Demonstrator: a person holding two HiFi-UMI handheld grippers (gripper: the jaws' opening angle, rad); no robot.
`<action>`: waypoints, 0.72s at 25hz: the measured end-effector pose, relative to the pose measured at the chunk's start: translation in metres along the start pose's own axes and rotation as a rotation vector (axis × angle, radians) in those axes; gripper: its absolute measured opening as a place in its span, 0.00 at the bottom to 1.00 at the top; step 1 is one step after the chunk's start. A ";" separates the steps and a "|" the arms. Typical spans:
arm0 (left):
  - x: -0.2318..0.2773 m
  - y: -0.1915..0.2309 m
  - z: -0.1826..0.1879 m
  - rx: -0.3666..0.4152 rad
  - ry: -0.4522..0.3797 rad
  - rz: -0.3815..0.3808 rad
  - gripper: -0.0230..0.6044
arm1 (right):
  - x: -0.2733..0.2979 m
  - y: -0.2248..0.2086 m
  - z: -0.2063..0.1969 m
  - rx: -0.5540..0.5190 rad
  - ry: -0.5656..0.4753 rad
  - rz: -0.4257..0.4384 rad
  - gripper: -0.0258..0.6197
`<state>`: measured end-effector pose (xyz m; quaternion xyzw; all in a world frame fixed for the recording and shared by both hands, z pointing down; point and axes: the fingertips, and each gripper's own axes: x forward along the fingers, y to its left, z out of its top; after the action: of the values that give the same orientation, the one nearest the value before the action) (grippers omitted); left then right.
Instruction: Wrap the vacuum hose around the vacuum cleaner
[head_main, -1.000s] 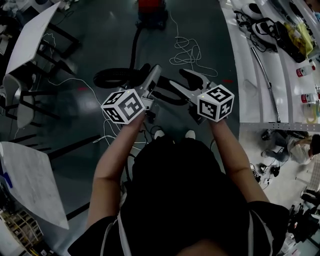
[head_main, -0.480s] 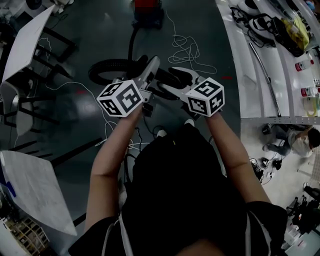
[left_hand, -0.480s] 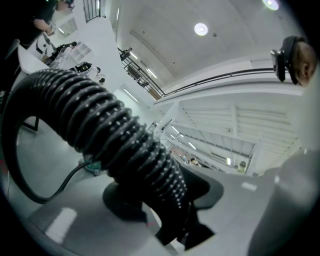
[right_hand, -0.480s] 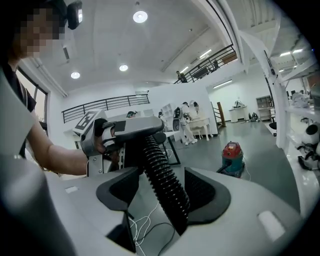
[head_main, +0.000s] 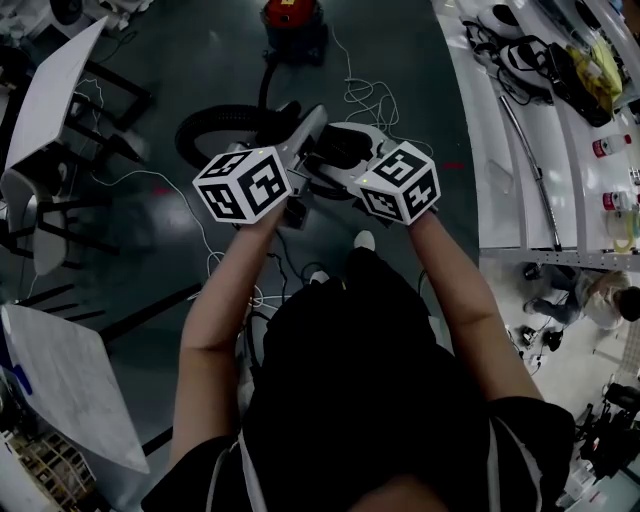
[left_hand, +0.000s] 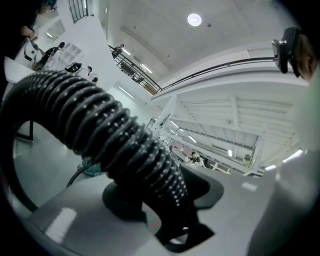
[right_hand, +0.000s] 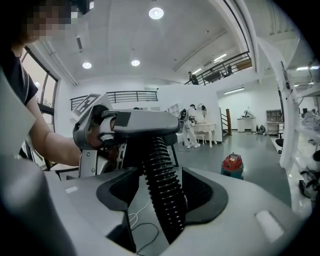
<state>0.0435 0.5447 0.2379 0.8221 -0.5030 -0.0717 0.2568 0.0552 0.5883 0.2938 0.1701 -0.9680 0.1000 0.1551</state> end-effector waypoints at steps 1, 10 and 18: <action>0.008 0.000 0.002 0.006 0.005 0.001 0.36 | 0.000 -0.008 0.002 -0.004 -0.001 -0.001 0.45; 0.080 -0.008 0.003 0.068 0.110 -0.007 0.36 | 0.003 -0.068 0.017 -0.143 0.056 -0.025 0.41; 0.131 -0.018 -0.004 0.114 0.175 -0.006 0.37 | -0.004 -0.116 0.010 -0.167 0.100 -0.055 0.28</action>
<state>0.1230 0.4397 0.2508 0.8401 -0.4794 0.0285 0.2521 0.0976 0.4803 0.2993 0.1779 -0.9590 0.0231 0.2194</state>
